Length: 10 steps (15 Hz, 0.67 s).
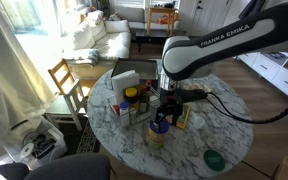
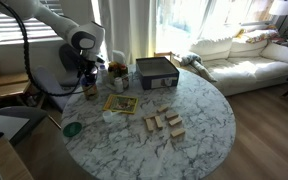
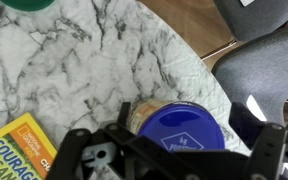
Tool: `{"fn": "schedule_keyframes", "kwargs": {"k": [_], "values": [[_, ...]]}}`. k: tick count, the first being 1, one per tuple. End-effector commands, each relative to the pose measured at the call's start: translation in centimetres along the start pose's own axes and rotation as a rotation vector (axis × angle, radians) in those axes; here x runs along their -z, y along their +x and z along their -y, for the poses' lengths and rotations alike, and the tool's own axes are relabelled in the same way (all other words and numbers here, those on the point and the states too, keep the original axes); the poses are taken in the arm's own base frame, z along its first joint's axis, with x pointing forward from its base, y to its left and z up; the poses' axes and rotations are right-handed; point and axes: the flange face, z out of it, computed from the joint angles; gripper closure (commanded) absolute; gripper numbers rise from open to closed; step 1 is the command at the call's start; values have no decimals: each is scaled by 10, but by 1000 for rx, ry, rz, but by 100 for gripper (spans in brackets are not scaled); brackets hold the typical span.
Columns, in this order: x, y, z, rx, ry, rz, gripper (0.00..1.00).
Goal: Put the measuring cup on the table then unstack the yellow tins
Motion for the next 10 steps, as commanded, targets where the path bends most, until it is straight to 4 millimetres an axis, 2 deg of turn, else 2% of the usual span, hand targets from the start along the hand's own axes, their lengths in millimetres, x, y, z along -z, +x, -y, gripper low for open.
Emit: {"fn": "schedule_keyframes", "kwargs": {"k": [1,10], "values": [[-2,2,1,-36,-24,-12,0],[-10,12,17,-105,-24,-93,0]]}}
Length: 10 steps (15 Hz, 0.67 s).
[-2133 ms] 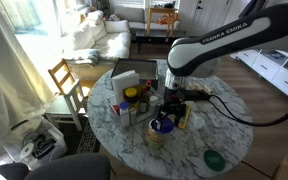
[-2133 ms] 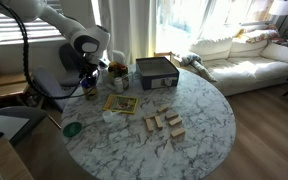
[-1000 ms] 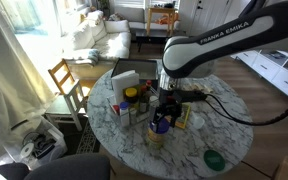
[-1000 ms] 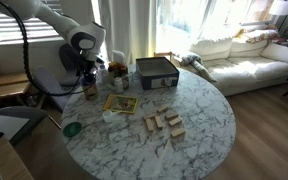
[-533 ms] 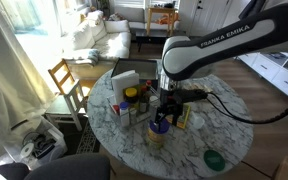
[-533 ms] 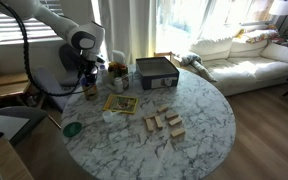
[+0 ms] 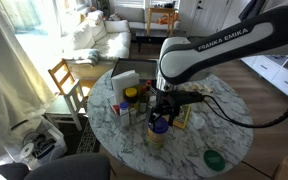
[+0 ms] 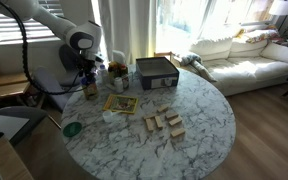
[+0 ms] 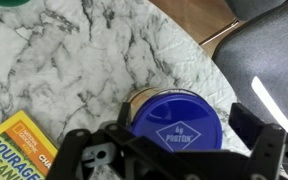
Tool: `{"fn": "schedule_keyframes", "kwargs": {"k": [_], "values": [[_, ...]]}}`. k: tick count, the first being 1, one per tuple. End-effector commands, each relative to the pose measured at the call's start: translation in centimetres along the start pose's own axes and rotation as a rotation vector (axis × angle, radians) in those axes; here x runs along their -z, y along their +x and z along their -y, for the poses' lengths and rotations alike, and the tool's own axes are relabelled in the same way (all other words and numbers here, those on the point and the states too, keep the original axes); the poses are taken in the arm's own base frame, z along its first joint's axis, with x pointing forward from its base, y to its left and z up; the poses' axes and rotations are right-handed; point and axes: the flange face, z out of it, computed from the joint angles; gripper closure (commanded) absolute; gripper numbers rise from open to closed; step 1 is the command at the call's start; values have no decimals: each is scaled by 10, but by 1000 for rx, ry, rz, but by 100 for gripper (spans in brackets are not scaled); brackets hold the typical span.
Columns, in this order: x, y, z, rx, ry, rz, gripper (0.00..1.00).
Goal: Put the measuring cup on the table then unstack the yellow tins
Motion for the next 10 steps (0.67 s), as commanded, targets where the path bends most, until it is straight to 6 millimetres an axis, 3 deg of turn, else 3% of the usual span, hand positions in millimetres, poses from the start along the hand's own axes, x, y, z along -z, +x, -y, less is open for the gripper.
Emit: {"fn": "schedule_keyframes", "kwargs": {"k": [1,10], "values": [[-9,6,5,-24,-26,-43,0],[-17,10,8,-24,-71,-82,0]]}}
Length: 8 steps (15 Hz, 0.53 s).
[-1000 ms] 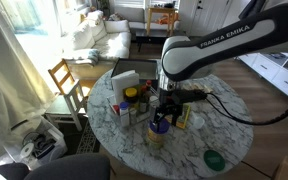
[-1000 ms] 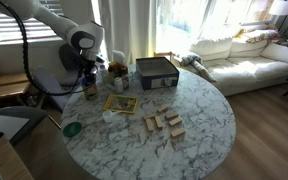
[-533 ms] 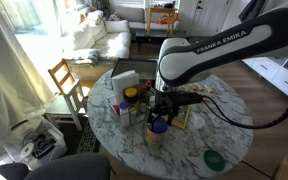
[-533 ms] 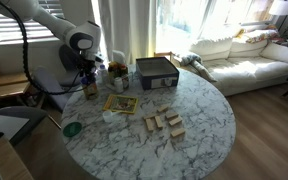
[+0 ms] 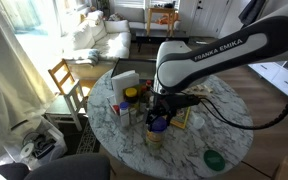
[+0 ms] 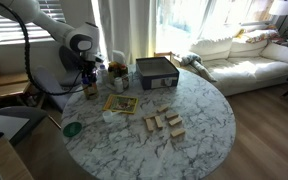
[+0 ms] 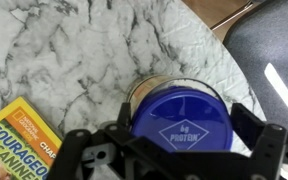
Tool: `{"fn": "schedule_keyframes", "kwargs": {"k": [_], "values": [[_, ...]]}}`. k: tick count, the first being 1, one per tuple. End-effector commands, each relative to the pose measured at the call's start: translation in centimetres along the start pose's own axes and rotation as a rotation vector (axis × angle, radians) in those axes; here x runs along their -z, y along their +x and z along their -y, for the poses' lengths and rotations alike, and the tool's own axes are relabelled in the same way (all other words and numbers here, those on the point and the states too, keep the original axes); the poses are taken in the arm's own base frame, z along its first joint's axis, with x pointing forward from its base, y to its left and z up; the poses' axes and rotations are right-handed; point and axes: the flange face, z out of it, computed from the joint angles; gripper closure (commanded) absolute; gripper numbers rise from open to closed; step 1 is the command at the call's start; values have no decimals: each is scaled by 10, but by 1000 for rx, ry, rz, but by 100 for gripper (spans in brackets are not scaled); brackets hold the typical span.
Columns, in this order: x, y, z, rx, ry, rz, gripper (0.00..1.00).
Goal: Put the measuring cup on the table then unstack the yellow tins
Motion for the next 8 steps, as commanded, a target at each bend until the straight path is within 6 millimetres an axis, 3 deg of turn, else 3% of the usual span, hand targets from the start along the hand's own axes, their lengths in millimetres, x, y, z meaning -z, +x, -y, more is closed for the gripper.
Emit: {"fn": "schedule_keyframes", "kwargs": {"k": [1,5,8], "values": [[-8,3,3,-10,-31,-19,0],[-12,2,5,-9,-45,-15,0],[-12,2,5,-4,-50,-17,29]]}}
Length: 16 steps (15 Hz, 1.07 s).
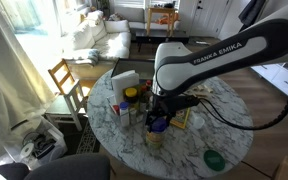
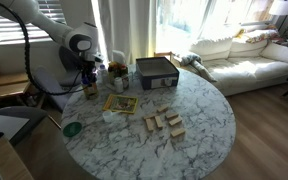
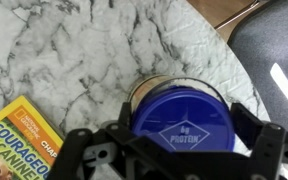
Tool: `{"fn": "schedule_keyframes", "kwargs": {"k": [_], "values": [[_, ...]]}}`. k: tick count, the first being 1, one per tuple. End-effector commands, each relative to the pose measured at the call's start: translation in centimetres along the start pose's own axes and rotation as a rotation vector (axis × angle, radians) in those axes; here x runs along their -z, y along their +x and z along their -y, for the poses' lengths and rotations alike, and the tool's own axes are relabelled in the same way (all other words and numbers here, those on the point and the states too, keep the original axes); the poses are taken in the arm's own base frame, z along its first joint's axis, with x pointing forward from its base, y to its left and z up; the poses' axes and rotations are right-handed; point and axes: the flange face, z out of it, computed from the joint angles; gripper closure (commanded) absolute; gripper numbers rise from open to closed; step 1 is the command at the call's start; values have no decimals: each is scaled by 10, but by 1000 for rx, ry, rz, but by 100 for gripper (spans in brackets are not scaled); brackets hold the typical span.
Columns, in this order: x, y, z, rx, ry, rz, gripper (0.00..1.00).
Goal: Put the measuring cup on the table then unstack the yellow tins
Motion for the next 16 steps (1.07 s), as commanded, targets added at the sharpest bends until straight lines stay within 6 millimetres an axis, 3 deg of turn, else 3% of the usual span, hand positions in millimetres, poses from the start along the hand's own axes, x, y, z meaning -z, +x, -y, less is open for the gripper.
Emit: {"fn": "schedule_keyframes", "kwargs": {"k": [1,5,10,16], "values": [[-9,3,1,-4,-25,-10,29],[-4,1,2,5,-16,-17,29],[27,-4,-7,10,1,-46,29],[59,-5,-46,41,-10,-85,29]]}}
